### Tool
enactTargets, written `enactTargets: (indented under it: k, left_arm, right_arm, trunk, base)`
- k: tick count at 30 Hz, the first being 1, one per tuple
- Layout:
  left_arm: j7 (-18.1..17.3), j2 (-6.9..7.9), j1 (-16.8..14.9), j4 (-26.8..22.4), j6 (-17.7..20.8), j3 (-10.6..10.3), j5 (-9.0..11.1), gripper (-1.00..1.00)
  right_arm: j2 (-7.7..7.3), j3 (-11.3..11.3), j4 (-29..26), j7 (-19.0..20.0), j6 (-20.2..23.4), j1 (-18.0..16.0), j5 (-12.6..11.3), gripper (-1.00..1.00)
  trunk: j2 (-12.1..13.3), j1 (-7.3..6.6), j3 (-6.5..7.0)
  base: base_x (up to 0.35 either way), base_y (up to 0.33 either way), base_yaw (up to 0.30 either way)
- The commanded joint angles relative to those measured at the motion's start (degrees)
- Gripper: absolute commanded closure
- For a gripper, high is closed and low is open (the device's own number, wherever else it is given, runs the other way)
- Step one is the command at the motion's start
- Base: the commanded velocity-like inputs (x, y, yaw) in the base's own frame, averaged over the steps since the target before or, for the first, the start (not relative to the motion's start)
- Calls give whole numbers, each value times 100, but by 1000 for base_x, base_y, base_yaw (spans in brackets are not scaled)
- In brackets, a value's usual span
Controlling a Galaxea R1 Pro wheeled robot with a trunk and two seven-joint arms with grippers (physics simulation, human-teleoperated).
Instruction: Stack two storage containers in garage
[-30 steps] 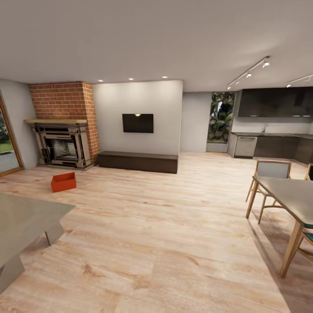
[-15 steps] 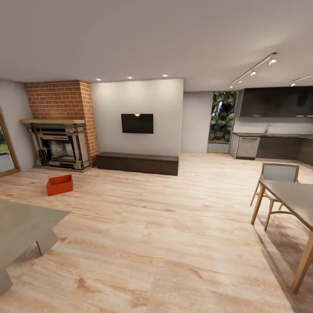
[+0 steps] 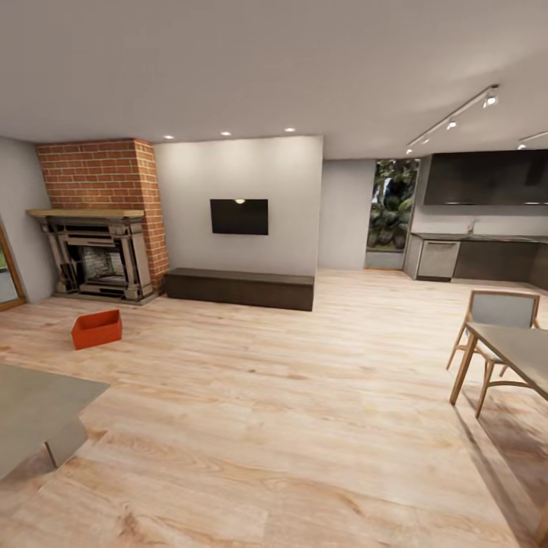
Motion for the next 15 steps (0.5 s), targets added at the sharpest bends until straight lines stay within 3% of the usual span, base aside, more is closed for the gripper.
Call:
enactTargets:
  k: [1,15]
  left_arm:
    - [10,0,-4,3,-15,-49,41,-100]
    - [10,3,-4,3,-15,-49,41,-100]
  right_arm:
    - [2,49,18,-3,-34,-8,-54,-100]
    - [2,49,18,-3,-34,-8,-54,-100]
  trunk:
    - [-5,4,-8]
    - [-5,4,-8]
  base:
    - [326,0,0]
    - [326,0,0]
